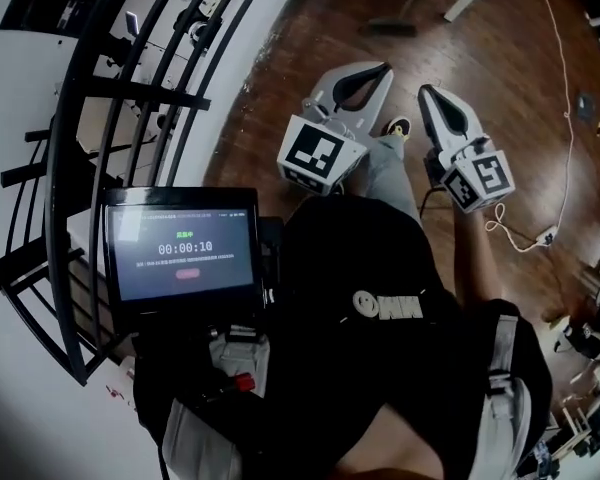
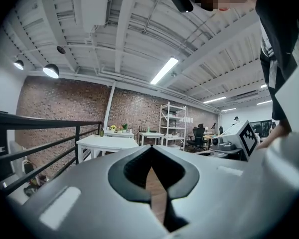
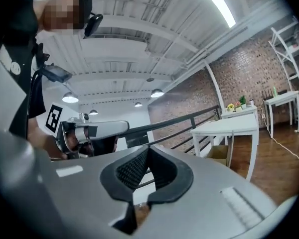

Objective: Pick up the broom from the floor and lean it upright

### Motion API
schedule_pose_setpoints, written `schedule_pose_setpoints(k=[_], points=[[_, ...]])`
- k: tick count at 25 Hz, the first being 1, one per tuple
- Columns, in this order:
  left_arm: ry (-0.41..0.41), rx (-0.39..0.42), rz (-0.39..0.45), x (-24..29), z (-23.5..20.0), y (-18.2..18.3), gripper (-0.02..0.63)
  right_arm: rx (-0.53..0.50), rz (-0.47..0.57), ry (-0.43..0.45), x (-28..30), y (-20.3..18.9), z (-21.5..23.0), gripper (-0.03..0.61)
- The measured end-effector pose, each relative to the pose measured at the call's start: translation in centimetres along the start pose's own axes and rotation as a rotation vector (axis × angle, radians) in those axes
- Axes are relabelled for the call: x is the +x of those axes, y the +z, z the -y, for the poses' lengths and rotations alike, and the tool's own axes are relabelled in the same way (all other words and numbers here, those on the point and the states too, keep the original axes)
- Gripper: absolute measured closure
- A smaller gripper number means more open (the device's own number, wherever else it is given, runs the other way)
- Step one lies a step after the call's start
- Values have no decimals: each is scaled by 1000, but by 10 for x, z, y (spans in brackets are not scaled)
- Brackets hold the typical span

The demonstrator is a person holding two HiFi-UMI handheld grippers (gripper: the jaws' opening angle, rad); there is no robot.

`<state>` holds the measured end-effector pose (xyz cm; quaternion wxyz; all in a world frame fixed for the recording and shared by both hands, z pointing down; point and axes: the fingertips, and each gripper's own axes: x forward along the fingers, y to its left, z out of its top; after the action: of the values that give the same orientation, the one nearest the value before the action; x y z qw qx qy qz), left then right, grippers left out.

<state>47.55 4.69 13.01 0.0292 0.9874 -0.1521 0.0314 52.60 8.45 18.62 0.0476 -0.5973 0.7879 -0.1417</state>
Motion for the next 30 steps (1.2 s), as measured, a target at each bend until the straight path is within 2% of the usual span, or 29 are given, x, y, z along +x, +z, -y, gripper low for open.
schedule_pose_setpoints(k=[5,9,12,15,19,22,25,30], points=[[-29,10,-22,-7,16,-8,600,-104,-34,10,1,-7,-32,574],[-27,18,-38,-10,21,-14,600,-88,-22,14,-4,-17,-44,575],[-33,11,-6,-18,35,-4,600,-102,-6,4,-14,-11,-54,575],[-50,15,-10,-16,41,-4,600,-105,28,-20,-18,1,-50,575],[-88,0,-19,-15,50,-6,600,-107,23,-68,-24,-3,-44,577],[-89,43,-44,-35,65,-3,600,-98,39,-67,-42,2,-64,577],[-98,17,-88,-38,68,-15,600,-86,42,-85,-46,4,-65,577],[-109,4,-55,-32,68,-17,600,-84,37,-78,-39,0,-60,575]])
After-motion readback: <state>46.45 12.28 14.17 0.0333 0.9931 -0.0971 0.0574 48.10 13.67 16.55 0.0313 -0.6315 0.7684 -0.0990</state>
